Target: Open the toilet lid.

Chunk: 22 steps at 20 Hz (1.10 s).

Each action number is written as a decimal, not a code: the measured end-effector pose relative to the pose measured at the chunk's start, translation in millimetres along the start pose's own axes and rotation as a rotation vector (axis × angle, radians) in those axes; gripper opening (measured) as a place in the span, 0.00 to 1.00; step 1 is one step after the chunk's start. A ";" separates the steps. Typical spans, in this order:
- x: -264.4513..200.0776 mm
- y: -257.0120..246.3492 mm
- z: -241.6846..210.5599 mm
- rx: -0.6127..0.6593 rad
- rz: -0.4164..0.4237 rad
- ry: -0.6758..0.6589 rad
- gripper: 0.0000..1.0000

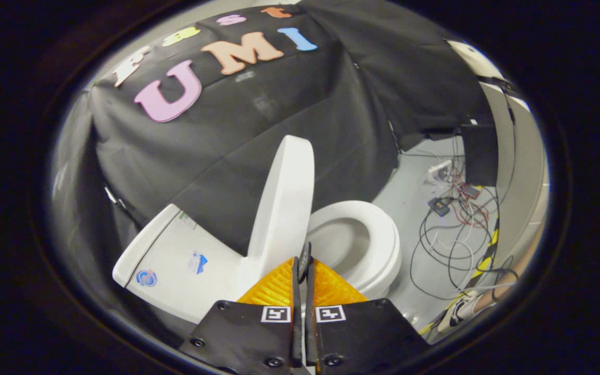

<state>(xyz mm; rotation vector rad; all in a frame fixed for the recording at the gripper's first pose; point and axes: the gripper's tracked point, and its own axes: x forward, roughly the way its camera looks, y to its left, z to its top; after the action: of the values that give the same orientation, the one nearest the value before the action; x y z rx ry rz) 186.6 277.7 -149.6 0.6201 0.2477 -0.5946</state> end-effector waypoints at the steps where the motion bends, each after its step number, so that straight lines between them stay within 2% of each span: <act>1: -1.7 5.3 0.4 -0.013 0.009 -0.006 0.03; 5: -8.8 27.3 7.5 -0.103 0.050 -0.037 0.04; 14: -27.5 106.3 9.6 -0.360 0.221 -0.114 0.06; 22: -36.6 173.7 -7.0 -0.463 0.352 -0.137 0.06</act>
<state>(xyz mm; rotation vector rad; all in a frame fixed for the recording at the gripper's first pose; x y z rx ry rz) 259.3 412.1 -59.0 0.1647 0.1347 -0.2237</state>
